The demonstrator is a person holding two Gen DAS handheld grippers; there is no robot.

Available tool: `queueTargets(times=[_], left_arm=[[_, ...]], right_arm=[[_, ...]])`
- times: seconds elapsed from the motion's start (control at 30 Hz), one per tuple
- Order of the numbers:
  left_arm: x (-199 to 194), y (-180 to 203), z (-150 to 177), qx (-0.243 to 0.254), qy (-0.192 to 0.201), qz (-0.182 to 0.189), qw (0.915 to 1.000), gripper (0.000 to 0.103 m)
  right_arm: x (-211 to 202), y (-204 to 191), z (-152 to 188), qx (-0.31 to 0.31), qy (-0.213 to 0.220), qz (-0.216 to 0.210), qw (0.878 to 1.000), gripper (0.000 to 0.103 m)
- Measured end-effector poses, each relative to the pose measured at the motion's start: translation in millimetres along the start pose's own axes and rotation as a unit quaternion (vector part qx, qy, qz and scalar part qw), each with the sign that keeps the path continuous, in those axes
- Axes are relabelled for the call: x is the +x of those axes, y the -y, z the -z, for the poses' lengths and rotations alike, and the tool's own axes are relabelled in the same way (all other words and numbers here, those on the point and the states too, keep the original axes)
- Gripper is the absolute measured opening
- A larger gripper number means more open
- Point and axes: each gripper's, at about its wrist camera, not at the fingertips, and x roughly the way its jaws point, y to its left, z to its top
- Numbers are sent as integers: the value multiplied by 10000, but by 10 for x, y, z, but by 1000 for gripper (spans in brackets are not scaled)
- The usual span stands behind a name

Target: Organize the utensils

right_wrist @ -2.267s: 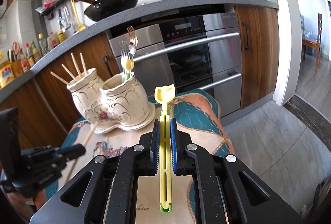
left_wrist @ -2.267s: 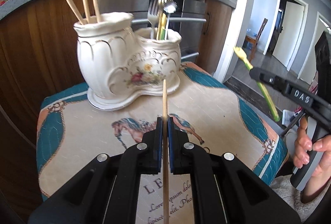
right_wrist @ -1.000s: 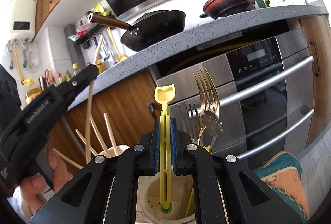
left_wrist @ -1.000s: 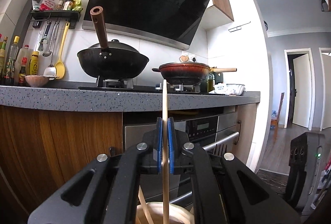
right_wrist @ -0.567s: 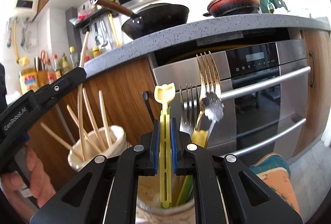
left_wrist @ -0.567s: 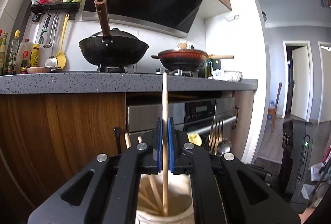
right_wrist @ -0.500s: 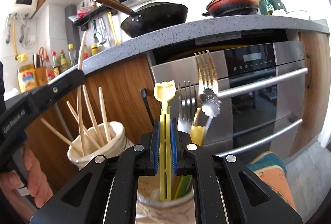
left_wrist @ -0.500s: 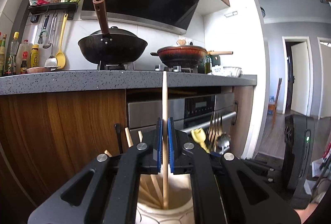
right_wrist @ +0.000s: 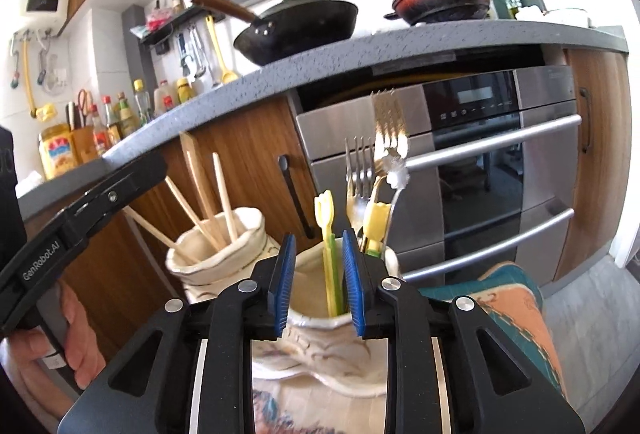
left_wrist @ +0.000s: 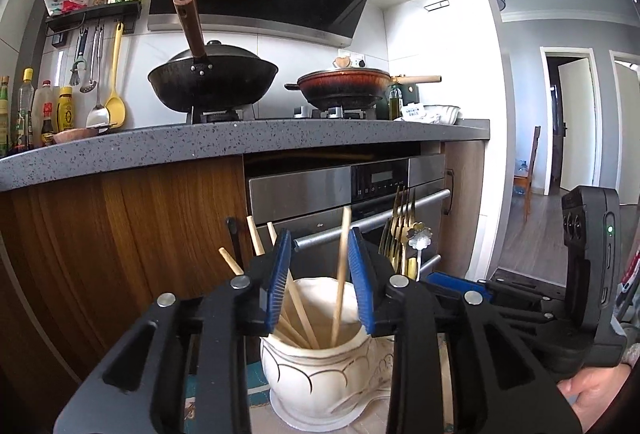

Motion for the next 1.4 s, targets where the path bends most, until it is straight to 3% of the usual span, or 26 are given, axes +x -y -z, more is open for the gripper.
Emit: queueTargets(times=[0.1, 0.4, 0.53, 0.63, 0.7, 0.77, 0.83, 1.0, 1.4], left_arm=[[-172, 0, 17, -29, -35, 5, 10000, 38], [-608, 7, 471, -228, -433, -9, 9988, 42], [-693, -13, 733, -171, -484, -325, 9982, 51], [-733, -49, 836, -122, -413, -523, 9977, 62], [-770, -67, 862, -145, -305, -614, 9975, 82], [-803, -77, 915, -165, -211, -672, 9974, 89], [-797, -53, 947, -60, -198, -691, 9974, 89], [-775, 4, 957, 105, -224, -624, 9977, 97], [-695, -111, 988, -189, -475, -591, 9969, 97]], right_arm=[[-229, -32, 33, 40, 49, 79, 9999, 26], [-678, -196, 298, -248, 66, 427, 9988, 26], [-761, -253, 398, -413, 184, 644, 9969, 42], [-760, -324, 465, -891, 344, 1004, 9904, 50], [-758, -336, 504, -1083, 409, 1120, 9869, 60], [-756, -322, 529, -1160, 444, 1136, 9857, 70], [-752, -316, 555, -1247, 480, 1178, 9840, 81], [-722, -308, 640, -1386, 482, 1271, 9810, 91], [-685, -305, 664, -1334, 464, 1265, 9819, 96]])
